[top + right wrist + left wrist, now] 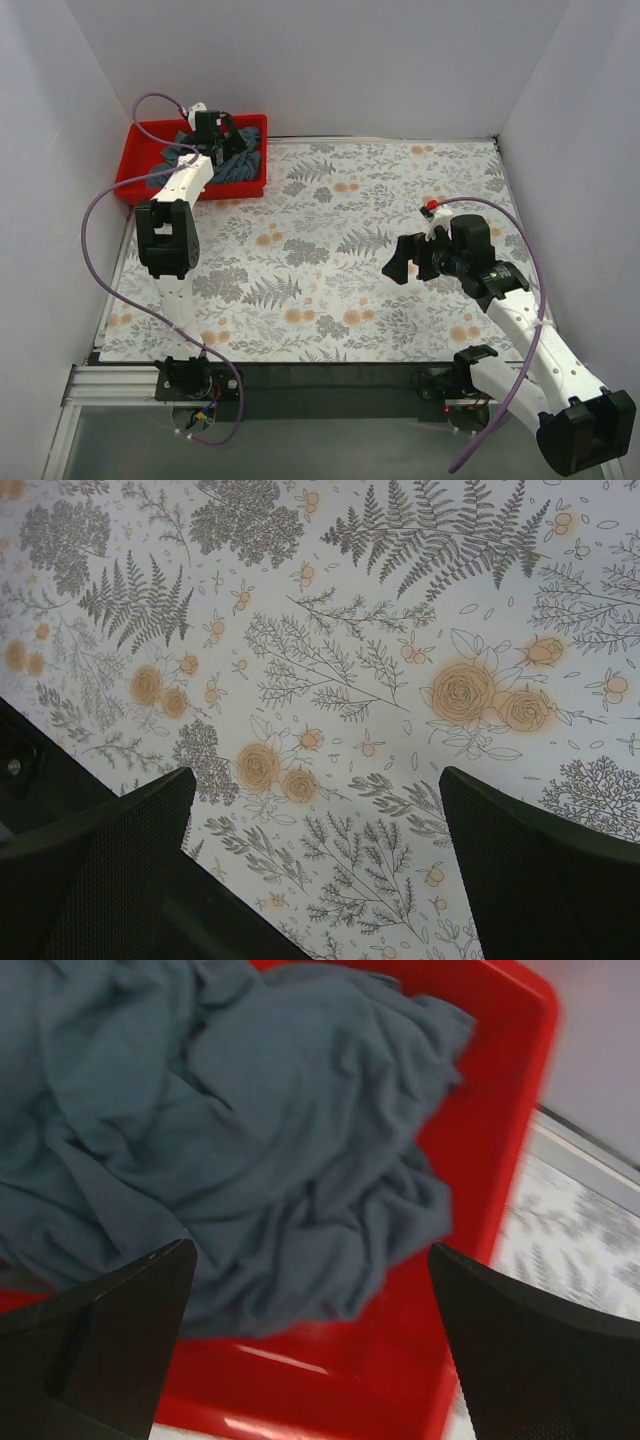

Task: Fold and stack the t-shirts
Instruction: Grab the tshirt from the pile

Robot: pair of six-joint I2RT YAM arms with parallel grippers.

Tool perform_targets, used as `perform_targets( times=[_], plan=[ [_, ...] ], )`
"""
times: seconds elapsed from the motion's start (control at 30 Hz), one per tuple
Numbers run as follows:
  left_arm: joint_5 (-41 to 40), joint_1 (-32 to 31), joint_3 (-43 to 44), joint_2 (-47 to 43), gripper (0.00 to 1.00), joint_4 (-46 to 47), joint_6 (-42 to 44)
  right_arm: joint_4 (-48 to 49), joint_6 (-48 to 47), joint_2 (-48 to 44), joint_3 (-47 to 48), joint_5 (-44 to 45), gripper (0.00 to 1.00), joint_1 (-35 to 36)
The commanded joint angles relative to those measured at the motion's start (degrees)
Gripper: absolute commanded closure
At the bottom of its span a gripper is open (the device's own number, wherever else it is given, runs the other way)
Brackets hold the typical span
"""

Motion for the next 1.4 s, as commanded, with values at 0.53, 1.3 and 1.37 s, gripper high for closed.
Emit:
perform_targets(
  times=[0.53,1.3,1.37],
  plan=[
    [-6.43,6.12,2.25,12.82,0.16,8.3,17.33,-4.61,-5.46,6.5,0.47,-11.56,0.02,0.24],
    [10.9,-9.94,16.36,-17.76,1.0,-4.25,13.36,-5.65,-0.1,-2.73,9.87,27.08,0.02,0.24],
    [11.33,-15.82,18.41,-18.99,1.0,-4.53,13.37,-5.92,-0.71,-2.82,11.27,28.95,0.02,0.16]
  ],
)
